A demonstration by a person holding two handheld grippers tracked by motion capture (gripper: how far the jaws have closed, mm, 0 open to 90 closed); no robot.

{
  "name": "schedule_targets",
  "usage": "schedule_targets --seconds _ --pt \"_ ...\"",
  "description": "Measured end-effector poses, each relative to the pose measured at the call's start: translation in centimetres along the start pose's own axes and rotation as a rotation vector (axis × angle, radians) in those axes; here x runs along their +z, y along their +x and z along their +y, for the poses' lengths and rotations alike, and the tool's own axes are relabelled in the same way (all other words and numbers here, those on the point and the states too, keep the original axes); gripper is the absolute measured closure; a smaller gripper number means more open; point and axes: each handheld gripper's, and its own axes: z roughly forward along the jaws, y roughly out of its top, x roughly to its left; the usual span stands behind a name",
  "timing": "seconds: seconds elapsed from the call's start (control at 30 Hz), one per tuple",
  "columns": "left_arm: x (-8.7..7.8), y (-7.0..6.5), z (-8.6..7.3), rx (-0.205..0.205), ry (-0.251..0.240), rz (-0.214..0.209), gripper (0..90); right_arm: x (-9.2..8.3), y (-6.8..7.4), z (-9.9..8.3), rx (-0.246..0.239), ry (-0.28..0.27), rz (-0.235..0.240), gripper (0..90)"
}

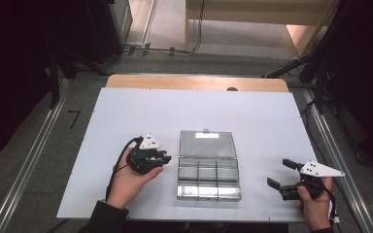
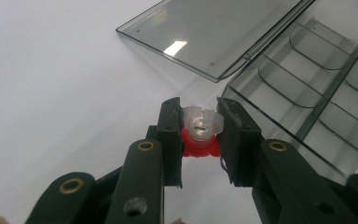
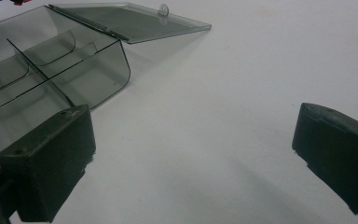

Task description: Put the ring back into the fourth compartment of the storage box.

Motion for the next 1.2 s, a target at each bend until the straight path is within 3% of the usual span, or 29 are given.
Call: schedule_targets --seconds 1.2 --pt "-0.2 -2.6 1.2 0.072 -0.011 -0.062 71.4 0.0 0.0 0.0 -0.006 -0.003 0.0 0.0"
